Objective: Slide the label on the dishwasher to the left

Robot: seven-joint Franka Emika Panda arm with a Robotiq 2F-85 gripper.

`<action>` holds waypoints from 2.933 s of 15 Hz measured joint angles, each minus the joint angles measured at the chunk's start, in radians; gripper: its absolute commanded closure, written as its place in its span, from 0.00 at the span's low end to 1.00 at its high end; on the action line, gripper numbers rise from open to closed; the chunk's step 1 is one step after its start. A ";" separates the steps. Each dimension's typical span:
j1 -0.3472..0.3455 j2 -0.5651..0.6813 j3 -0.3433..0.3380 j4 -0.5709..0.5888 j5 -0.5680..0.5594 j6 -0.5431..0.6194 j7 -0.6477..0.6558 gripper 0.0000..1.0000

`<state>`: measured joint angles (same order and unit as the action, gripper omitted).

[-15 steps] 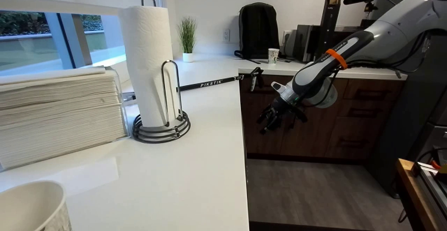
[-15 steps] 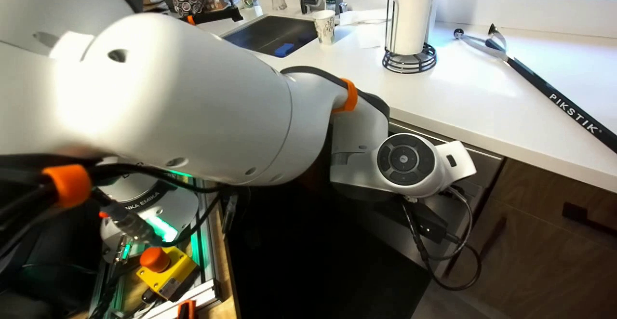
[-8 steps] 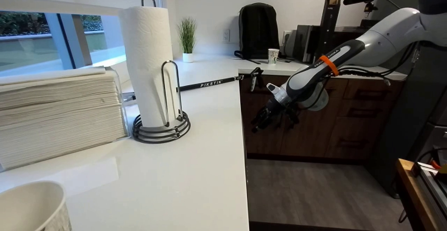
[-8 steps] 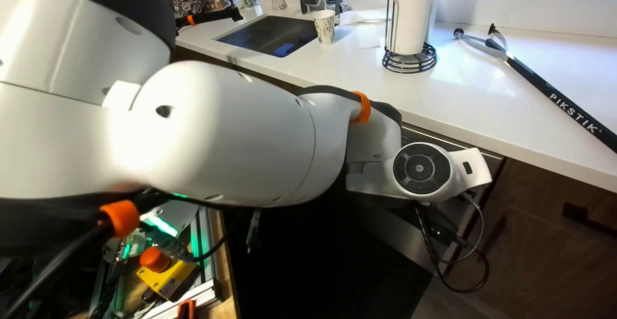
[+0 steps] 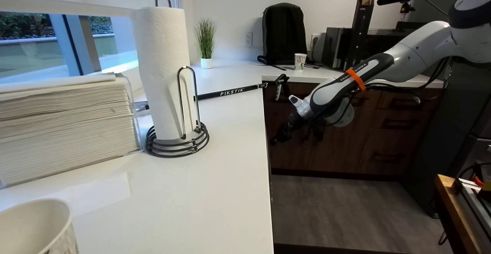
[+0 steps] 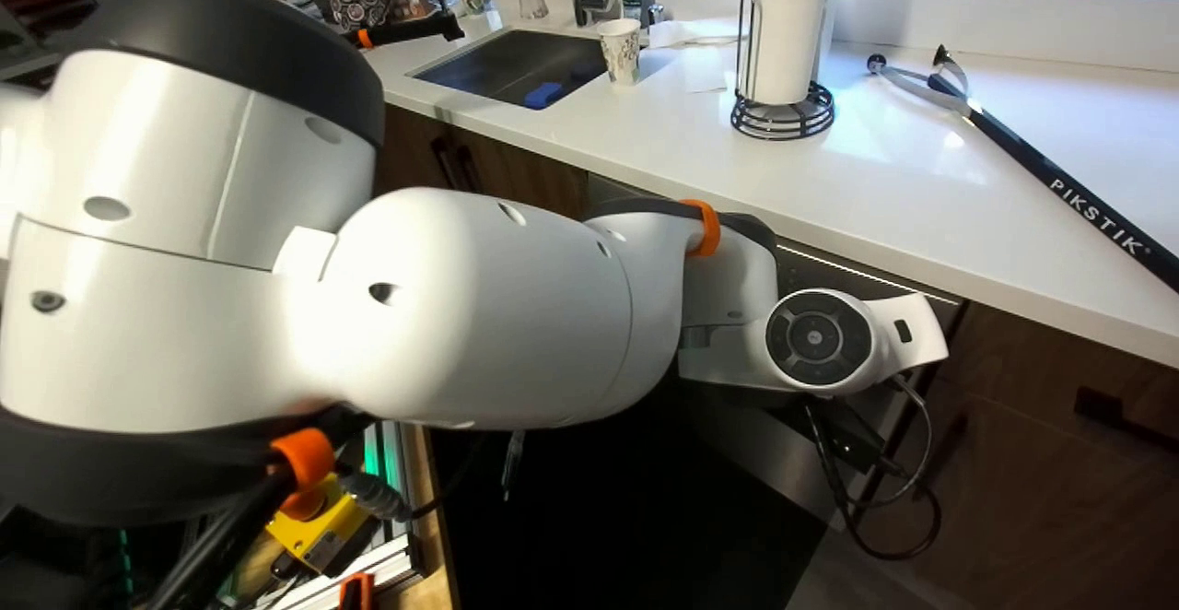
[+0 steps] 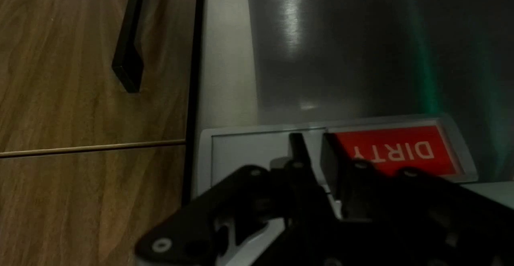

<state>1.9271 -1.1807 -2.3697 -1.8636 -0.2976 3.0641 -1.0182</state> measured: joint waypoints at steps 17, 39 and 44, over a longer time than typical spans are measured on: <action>-0.022 -0.107 0.047 0.073 -0.085 -0.031 0.001 1.00; -0.074 -0.119 0.125 0.017 -0.158 -0.298 -0.073 1.00; -0.064 -0.103 0.116 0.013 -0.171 -0.293 -0.040 1.00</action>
<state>1.8631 -1.2836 -2.2536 -1.8504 -0.4684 2.7710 -1.0580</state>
